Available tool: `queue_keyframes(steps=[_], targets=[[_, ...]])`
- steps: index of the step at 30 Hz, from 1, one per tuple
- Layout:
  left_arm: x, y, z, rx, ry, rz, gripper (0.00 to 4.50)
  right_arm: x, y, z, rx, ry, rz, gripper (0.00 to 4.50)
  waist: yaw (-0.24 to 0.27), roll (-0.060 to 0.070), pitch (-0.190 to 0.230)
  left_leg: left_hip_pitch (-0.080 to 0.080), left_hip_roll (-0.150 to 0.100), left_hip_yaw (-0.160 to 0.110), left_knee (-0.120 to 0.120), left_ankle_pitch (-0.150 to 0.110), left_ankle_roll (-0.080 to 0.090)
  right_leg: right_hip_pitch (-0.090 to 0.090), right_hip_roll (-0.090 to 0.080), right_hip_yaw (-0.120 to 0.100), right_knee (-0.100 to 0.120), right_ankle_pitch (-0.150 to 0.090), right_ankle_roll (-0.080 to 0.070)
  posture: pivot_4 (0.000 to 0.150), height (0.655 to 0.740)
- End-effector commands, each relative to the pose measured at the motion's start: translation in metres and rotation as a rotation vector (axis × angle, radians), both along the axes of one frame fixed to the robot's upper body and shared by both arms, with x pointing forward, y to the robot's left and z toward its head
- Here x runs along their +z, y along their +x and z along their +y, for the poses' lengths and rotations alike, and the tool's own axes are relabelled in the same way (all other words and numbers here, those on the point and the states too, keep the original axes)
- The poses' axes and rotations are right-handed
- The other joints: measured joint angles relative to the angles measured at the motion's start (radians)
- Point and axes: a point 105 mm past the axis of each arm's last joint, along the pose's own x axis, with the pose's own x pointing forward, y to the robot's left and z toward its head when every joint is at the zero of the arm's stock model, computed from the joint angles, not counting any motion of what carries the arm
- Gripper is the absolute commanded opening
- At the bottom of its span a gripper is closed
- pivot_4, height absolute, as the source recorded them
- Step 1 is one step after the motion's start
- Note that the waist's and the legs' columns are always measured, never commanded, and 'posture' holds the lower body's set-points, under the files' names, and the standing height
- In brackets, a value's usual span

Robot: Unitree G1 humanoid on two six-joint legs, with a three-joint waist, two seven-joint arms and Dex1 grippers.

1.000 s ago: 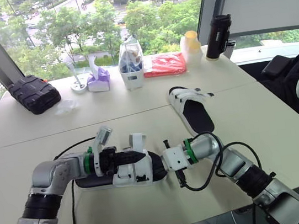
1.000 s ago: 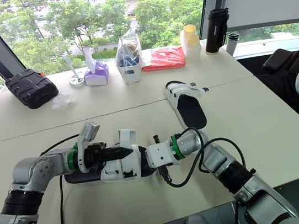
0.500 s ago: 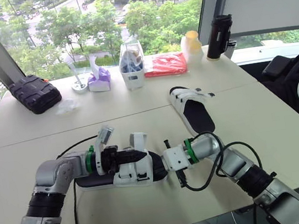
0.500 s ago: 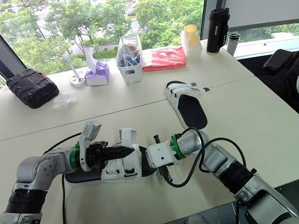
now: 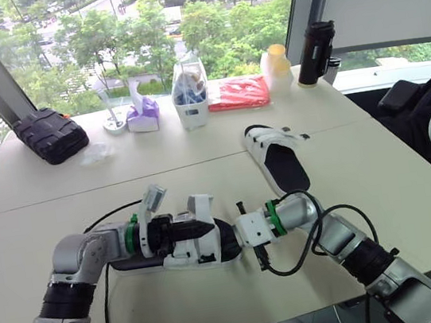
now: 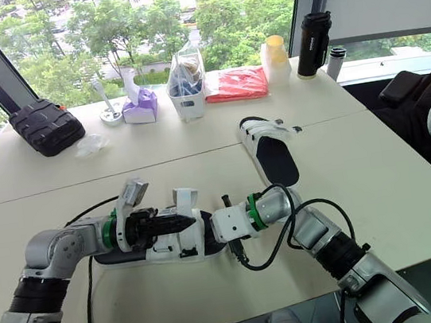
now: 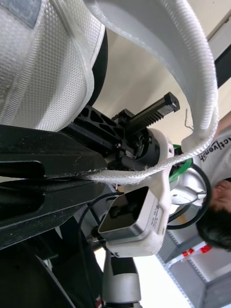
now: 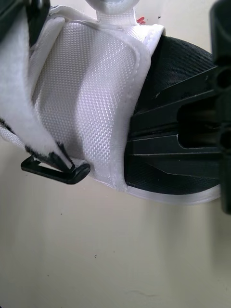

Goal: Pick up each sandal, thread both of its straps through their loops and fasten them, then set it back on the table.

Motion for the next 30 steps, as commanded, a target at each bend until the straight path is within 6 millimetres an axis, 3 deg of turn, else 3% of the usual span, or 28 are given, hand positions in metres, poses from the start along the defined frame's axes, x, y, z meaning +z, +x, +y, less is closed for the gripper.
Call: queue_keyframes(steps=[1, 12, 30], targets=[[-0.013, -0.006, 0.000, -0.031, 0.075, -0.058, 0.05, -0.041, -0.021, -0.009, 0.042, -0.149, 0.119, 0.00, 0.000, 0.000, 0.000, 0.000, 0.000, 0.000, 0.000, 0.000, 0.000, 0.000, 0.000, 0.000, 0.000, 0.000, 0.000, 0.150, 0.7400], [-0.012, 0.011, 0.005, -0.006, 0.113, -0.235, 0.05, -0.042, -0.022, -0.008, 0.048, -0.150, 0.122, 0.00, 0.000, 0.000, 0.000, 0.000, 0.000, 0.000, 0.000, 0.000, 0.000, 0.000, 0.000, 0.000, 0.000, 0.000, 0.000, 0.150, 0.7400], [-0.001, 0.015, -0.002, -0.042, 0.129, -0.577, 0.05, -0.043, -0.024, -0.008, 0.045, -0.147, 0.126, 0.00, 0.001, 0.000, 0.000, 0.000, 0.000, 0.000, 0.000, 0.000, 0.000, 0.000, 0.000, 0.000, 0.000, 0.000, 0.000, 0.150, 0.7400]])
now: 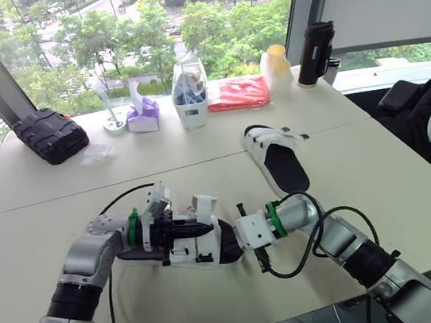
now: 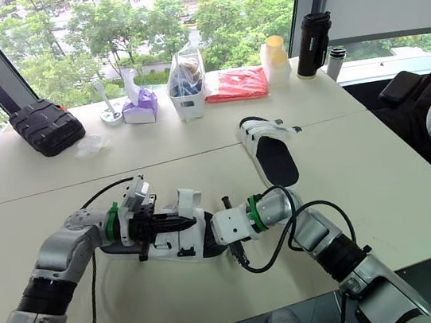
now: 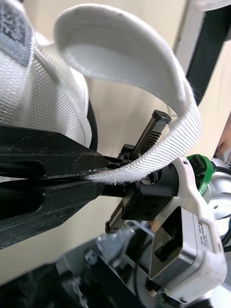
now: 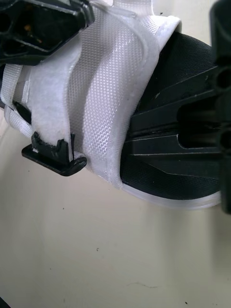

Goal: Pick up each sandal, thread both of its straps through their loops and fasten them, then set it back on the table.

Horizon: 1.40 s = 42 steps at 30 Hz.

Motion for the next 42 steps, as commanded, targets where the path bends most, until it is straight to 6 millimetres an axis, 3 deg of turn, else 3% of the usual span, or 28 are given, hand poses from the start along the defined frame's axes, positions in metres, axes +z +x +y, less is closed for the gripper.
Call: queue_keyframes(steps=[1, 11, 26, 42], targets=[[0.007, 0.002, -0.002, 0.002, -0.013, -0.087, 0.05, -0.042, -0.022, -0.008, 0.044, -0.151, 0.123, 0.00, 0.000, 0.000, 0.000, 0.000, 0.000, 0.000, 0.000, 0.000, 0.000, 0.000, 0.000, 0.000, 0.000, 0.000, 0.000, 0.150, 0.7400], [0.010, -0.020, -0.003, -0.109, -0.028, -0.073, 0.05, -0.042, -0.021, -0.009, 0.043, -0.156, 0.124, 0.00, -0.001, 0.000, 0.000, 0.000, 0.000, 0.000, 0.000, 0.000, 0.000, 0.000, 0.000, 0.000, 0.000, 0.000, 0.000, 0.150, 0.7400], [0.015, -0.014, -0.005, -0.098, -0.017, -0.375, 0.05, -0.042, -0.021, -0.007, 0.046, -0.151, 0.124, 0.00, -0.001, 0.000, 0.000, 0.000, 0.000, 0.000, 0.000, 0.000, 0.000, 0.000, 0.000, 0.000, 0.000, 0.000, 0.000, 0.150, 0.7400], [0.010, -0.027, 0.004, -0.144, -0.021, -0.354, 0.05, -0.042, -0.019, -0.007, 0.043, -0.152, 0.121, 0.00, -0.002, 0.000, 0.000, 0.000, 0.000, 0.000, 0.000, 0.000, 0.000, 0.000, 0.000, 0.000, 0.000, 0.000, 0.000, 0.150, 0.7400]])
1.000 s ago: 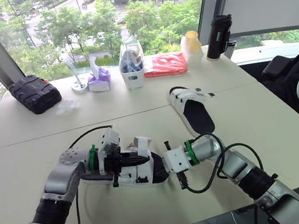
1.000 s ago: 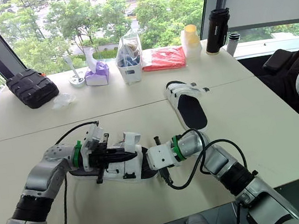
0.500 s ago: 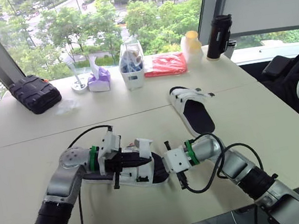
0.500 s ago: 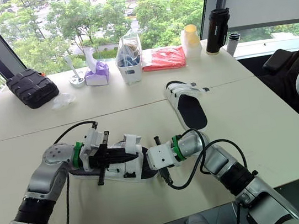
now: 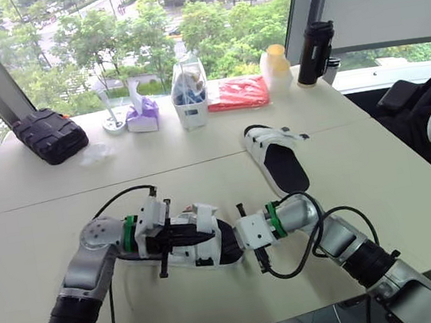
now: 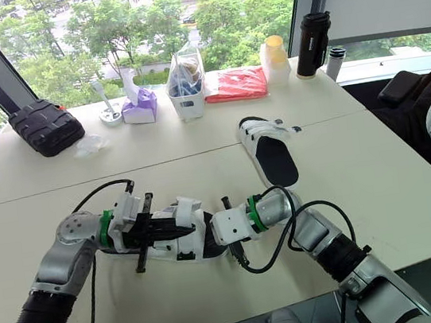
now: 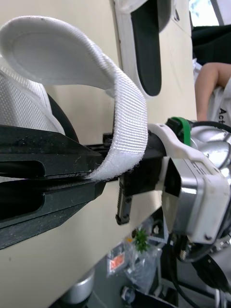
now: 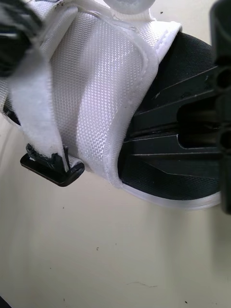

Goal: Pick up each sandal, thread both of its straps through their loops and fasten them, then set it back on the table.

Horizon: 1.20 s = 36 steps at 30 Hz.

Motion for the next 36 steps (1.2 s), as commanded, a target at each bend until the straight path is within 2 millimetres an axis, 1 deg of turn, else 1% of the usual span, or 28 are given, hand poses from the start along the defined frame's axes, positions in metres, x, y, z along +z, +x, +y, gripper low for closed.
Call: queue_keyframes(steps=[1, 6, 13, 20, 22, 29, 31, 35, 36], targets=[[0.001, -0.004, 0.003, -0.021, 0.016, -0.052, 0.05, -0.042, -0.019, -0.007, 0.039, -0.151, 0.122, 0.00, 0.000, 0.000, 0.000, 0.000, 0.000, 0.000, 0.000, 0.000, 0.000, 0.000, 0.000, 0.000, 0.000, 0.000, 0.000, 0.150, 0.7400], [0.008, 0.000, 0.004, 0.006, -0.033, -0.079, 0.05, -0.042, -0.018, -0.008, 0.037, -0.152, 0.120, 0.00, 0.000, 0.000, 0.000, 0.000, 0.000, 0.000, 0.000, 0.000, 0.000, 0.000, 0.000, 0.000, 0.000, 0.000, 0.000, 0.150, 0.7400], [0.010, -0.001, 0.009, 0.009, -0.032, -0.115, 0.05, -0.042, -0.017, -0.008, 0.036, -0.151, 0.118, 0.00, 0.000, 0.000, 0.000, 0.000, 0.000, 0.000, 0.000, 0.000, 0.000, 0.000, 0.000, 0.000, 0.000, 0.000, 0.000, 0.150, 0.7400], [0.014, -0.008, 0.001, -0.049, -0.056, -0.205, 0.05, -0.041, -0.016, -0.007, 0.038, -0.151, 0.114, 0.00, 0.000, 0.000, 0.000, 0.000, 0.000, 0.000, 0.000, 0.000, 0.000, 0.000, 0.000, 0.000, 0.000, 0.000, 0.000, 0.150, 0.7400], [0.010, -0.017, 0.000, -0.094, -0.036, -0.224, 0.05, -0.041, -0.016, -0.008, 0.039, -0.153, 0.113, 0.00, 0.000, 0.000, 0.000, 0.000, 0.000, 0.000, 0.000, 0.000, 0.000, 0.000, 0.000, 0.000, 0.000, 0.000, 0.000, 0.150, 0.7400], [-0.002, -0.028, 0.004, -0.153, 0.022, -0.247, 0.05, -0.041, -0.016, -0.008, 0.040, -0.155, 0.111, 0.00, -0.001, 0.000, 0.000, 0.000, 0.000, 0.000, 0.000, 0.000, 0.000, 0.000, 0.000, 0.000, 0.000, 0.000, 0.000, 0.150, 0.7400], [-0.003, -0.027, 0.005, -0.150, 0.032, -0.268, 0.05, -0.042, -0.016, -0.008, 0.043, -0.156, 0.110, 0.00, 0.000, 0.000, 0.000, 0.000, 0.000, 0.000, 0.000, 0.000, 0.000, 0.000, 0.000, 0.000, 0.000, 0.000, 0.000, 0.150, 0.7400], [-0.014, -0.023, 0.008, -0.164, 0.096, -0.336, 0.05, -0.041, -0.016, -0.007, 0.046, -0.153, 0.108, 0.00, 0.000, 0.000, 0.000, 0.001, 0.000, 0.000, 0.000, 0.000, 0.000, 0.000, 0.000, 0.000, 0.000, -0.001, -0.002, 0.150, 0.7400], [-0.014, -0.019, 0.009, -0.136, 0.085, -0.347, 0.05, -0.042, -0.016, -0.006, 0.046, -0.153, 0.107, 0.00, 0.000, 0.000, 0.000, 0.001, 0.000, 0.000, 0.000, 0.000, 0.000, 0.000, 0.000, 0.000, 0.000, -0.001, -0.003, 0.150, 0.7400]])
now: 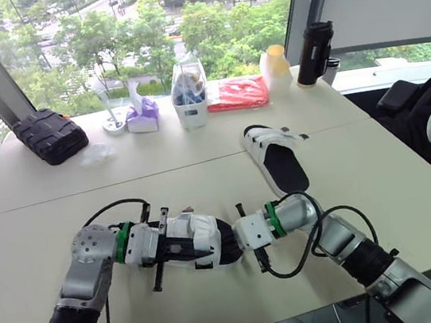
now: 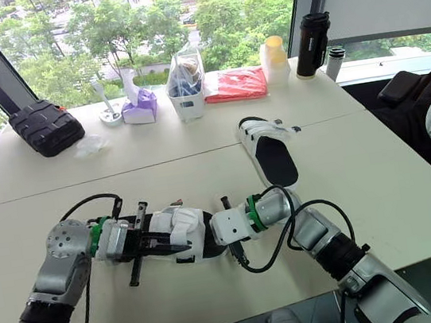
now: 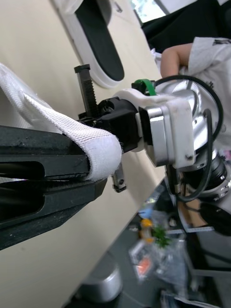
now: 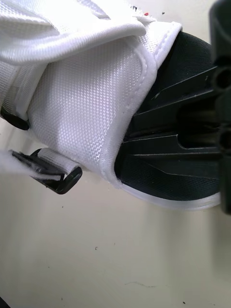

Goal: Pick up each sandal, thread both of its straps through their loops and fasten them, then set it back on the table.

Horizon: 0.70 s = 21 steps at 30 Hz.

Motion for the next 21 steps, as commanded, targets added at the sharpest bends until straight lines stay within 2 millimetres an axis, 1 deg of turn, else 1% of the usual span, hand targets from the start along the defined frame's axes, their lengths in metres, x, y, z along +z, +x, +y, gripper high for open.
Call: queue_keyframes(steps=[1, 6, 8, 11, 16, 18, 21], targets=[[-0.014, 0.006, 0.004, 0.026, 0.059, -0.034, 0.05, -0.043, -0.018, -0.007, 0.033, -0.151, 0.119, 0.00, 0.000, 0.000, 0.000, 0.000, 0.000, 0.000, 0.000, 0.000, 0.000, 0.000, 0.000, 0.000, 0.000, 0.000, 0.000, 0.150, 0.7400], [-0.009, 0.020, 0.003, 0.070, 0.016, -0.075, 0.05, -0.043, -0.018, -0.007, 0.034, -0.151, 0.121, 0.00, -0.001, 0.000, 0.000, 0.000, 0.000, 0.000, 0.000, 0.000, 0.000, 0.000, 0.000, 0.000, 0.000, 0.001, 0.001, 0.150, 0.7400], [-0.009, 0.020, 0.001, 0.061, 0.015, -0.065, 0.05, -0.043, -0.019, -0.007, 0.035, -0.151, 0.121, 0.00, -0.001, 0.000, 0.000, 0.000, 0.000, 0.000, 0.000, 0.000, 0.000, 0.000, 0.001, 0.000, 0.000, 0.001, 0.003, 0.150, 0.7400], [-0.014, 0.011, 0.001, 0.020, 0.037, -0.044, 0.05, -0.043, -0.019, -0.008, 0.034, -0.153, 0.120, 0.00, -0.001, 0.000, 0.000, 0.000, 0.000, 0.000, 0.000, 0.000, 0.000, 0.000, 0.001, 0.000, 0.000, 0.001, 0.003, 0.150, 0.7400], [-0.008, 0.012, -0.001, 0.031, 0.011, -0.013, 0.05, -0.044, -0.019, -0.009, 0.031, -0.153, 0.123, 0.00, 0.000, 0.000, 0.000, 0.000, 0.000, 0.000, 0.000, 0.000, 0.000, 0.000, 0.001, 0.000, 0.000, 0.001, 0.003, 0.150, 0.7400], [-0.007, 0.004, -0.004, -0.003, 0.010, 0.010, 0.05, -0.044, -0.019, -0.009, 0.031, -0.154, 0.123, 0.00, -0.001, 0.000, 0.000, 0.000, 0.000, 0.000, 0.000, 0.000, 0.000, 0.000, 0.001, 0.000, 0.000, 0.001, 0.003, 0.150, 0.7400], [-0.009, -0.005, -0.006, -0.041, 0.042, -0.009, 0.05, -0.044, -0.019, -0.009, 0.031, -0.153, 0.123, 0.00, -0.001, 0.000, 0.000, 0.000, 0.000, 0.000, 0.000, 0.000, 0.000, 0.000, 0.001, 0.000, 0.000, 0.001, 0.003, 0.150, 0.7400]])
